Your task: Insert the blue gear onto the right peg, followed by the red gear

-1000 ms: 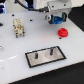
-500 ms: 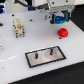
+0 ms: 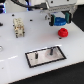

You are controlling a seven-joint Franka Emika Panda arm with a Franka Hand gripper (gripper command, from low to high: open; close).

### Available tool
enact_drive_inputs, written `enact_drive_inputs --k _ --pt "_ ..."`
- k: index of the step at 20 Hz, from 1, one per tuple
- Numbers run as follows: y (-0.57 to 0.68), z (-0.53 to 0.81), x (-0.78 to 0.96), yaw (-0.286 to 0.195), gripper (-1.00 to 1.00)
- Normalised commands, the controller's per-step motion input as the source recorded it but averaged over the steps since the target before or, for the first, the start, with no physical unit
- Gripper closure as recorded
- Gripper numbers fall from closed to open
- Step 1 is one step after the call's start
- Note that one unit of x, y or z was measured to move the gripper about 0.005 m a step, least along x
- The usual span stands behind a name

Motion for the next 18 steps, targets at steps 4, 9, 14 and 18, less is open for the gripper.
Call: enact_drive_inputs --k 4,9,14,18 --pt "-0.27 0.31 0.84 0.000 1.00" --pt "-0.25 0.22 0.86 0.000 1.00" --pt "-0.23 0.10 0.83 0.000 1.00" --pt "-0.21 0.00 0.78 0.000 1.00"
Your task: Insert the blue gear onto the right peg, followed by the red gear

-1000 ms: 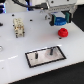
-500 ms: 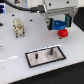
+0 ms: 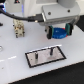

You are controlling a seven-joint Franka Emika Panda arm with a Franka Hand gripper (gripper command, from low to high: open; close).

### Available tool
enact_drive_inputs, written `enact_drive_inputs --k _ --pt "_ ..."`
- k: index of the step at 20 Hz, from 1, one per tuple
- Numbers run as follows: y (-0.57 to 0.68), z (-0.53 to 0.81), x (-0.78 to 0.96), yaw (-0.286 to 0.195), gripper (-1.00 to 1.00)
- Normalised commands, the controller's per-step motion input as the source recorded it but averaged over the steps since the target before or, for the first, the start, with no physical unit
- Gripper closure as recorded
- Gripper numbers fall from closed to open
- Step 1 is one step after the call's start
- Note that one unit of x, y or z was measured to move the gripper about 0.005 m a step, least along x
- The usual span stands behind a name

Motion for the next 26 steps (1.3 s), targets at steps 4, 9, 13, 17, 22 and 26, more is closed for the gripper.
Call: enact_drive_inputs --k 4,9,13,17,22,26 --pt "-0.14 -0.02 0.54 0.000 1.00" --pt "-0.26 -0.09 0.21 0.000 1.00" --pt "-0.30 -0.13 0.07 0.000 1.00" --pt "-0.10 0.14 0.04 0.000 1.00" --pt "-0.02 0.17 0.02 0.000 1.00" --pt "-0.01 0.00 0.15 0.000 1.00"
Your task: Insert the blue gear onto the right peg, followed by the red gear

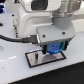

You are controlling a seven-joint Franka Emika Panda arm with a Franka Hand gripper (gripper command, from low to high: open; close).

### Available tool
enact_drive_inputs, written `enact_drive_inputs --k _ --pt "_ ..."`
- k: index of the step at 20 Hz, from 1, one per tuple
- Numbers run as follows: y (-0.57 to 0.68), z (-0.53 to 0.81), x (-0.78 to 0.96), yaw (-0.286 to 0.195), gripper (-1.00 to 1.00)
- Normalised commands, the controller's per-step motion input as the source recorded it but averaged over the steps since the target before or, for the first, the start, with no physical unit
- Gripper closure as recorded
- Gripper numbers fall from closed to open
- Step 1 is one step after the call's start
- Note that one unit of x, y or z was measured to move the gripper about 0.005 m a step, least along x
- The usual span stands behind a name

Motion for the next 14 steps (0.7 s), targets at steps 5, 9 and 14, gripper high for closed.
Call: enact_drive_inputs --k 5,9,14 --pt "0.01 -0.18 0.20 0.000 1.00" --pt "0.02 -0.16 0.16 0.000 1.00" --pt "0.01 0.00 0.18 0.000 1.00"
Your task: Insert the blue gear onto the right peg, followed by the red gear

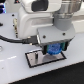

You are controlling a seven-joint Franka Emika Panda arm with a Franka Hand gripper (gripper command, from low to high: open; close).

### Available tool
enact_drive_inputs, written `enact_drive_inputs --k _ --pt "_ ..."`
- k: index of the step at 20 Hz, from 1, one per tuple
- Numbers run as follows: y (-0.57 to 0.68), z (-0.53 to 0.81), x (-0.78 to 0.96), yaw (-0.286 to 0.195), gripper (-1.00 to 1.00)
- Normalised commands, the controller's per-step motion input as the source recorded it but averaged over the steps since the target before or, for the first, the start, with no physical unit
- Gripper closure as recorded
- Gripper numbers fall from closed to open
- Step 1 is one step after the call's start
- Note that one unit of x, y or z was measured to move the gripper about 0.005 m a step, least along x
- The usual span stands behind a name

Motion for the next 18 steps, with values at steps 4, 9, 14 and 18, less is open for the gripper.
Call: enact_drive_inputs --k 4,9,14,18 --pt "0.02 -0.27 0.13 0.000 1.00" --pt "0.01 -0.05 0.08 0.000 1.00" --pt "0.06 -0.08 0.05 0.000 1.00" --pt "0.12 0.00 0.00 0.000 -1.00"
